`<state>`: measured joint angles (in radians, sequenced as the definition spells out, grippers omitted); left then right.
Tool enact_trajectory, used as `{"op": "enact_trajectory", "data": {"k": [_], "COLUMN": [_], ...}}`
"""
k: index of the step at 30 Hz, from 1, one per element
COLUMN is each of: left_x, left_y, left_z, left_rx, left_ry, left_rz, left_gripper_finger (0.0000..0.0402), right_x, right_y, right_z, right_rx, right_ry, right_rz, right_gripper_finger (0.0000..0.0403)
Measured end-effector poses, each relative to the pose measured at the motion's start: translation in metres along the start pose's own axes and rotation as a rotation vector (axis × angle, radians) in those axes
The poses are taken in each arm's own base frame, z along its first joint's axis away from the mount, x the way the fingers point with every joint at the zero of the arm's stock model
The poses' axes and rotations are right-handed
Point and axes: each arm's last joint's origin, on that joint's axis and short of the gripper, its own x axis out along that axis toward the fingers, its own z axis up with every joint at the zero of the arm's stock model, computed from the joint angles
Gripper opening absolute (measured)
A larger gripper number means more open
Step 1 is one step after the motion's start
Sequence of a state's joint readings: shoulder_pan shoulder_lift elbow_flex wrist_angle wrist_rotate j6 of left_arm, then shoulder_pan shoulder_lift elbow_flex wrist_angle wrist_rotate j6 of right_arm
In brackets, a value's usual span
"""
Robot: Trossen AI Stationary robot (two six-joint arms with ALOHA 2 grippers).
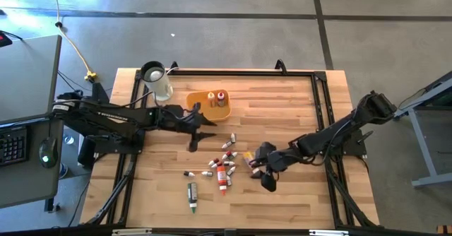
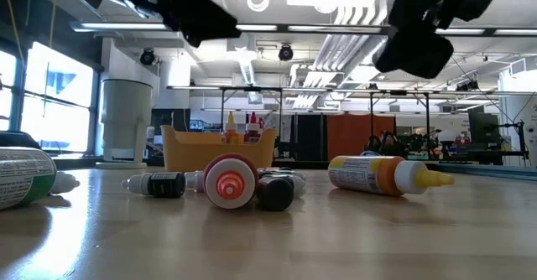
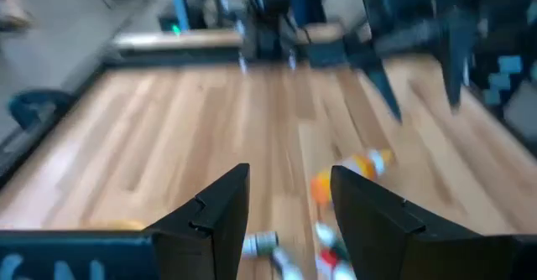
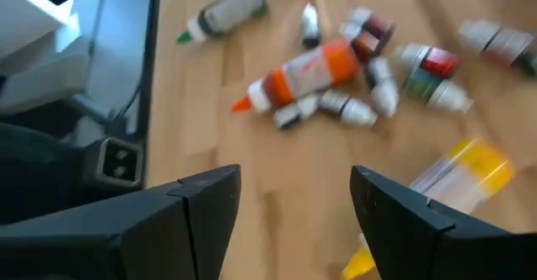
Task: Pick & Place food coloring
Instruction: Put the large yellow food coloring bottle into the yellow bin
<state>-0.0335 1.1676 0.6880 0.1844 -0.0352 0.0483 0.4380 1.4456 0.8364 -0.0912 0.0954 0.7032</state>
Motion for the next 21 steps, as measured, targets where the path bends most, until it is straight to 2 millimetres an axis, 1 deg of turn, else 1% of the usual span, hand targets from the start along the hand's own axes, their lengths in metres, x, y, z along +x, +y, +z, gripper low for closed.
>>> {"op": "enact_trajectory", "data": {"k": [3,5,10,13,17,19,21], "left_x": [0.008,0.010,0.012,0.009,0.006,0.007,0.007], "left_y": [-0.001,-0.001,-0.002,-0.001,0.000,0.001,0.001], "left_z": [-0.006,-0.010,-0.010,-0.001,0.016,0.023,0.026], "left_rx": [0.033,0.036,0.045,0.083,0.089,0.085,0.069], "left_ry": [0.031,0.056,0.058,0.075,0.163,0.181,0.193], "left_rz": [-0.017,-0.023,-0.029,-0.033,-0.036,-0.019,-0.009], "left_gripper_finger": [0.0166,0.0166,0.0166,0.0166,0.0166,0.0166,0.0166], "right_x": [0.000,0.000,-0.001,-0.002,-0.004,-0.004,-0.003], "right_y": [-0.001,-0.002,-0.004,-0.005,-0.003,-0.001,0.002], "right_z": [-0.001,-0.002,-0.010,-0.017,-0.023,-0.028,-0.032], "right_rx": [0.068,0.072,0.053,0.063,0.159,0.156,0.141], "right_ry": [0.044,0.059,0.065,0.095,0.107,0.123,0.137], "right_rz": [0.027,0.020,-0.079,-0.134,-0.176,-0.178,-0.180], "right_gripper_finger": [0.0220,0.0220,0.0220,0.0216,0.0198,0.0188,0.0180]}}
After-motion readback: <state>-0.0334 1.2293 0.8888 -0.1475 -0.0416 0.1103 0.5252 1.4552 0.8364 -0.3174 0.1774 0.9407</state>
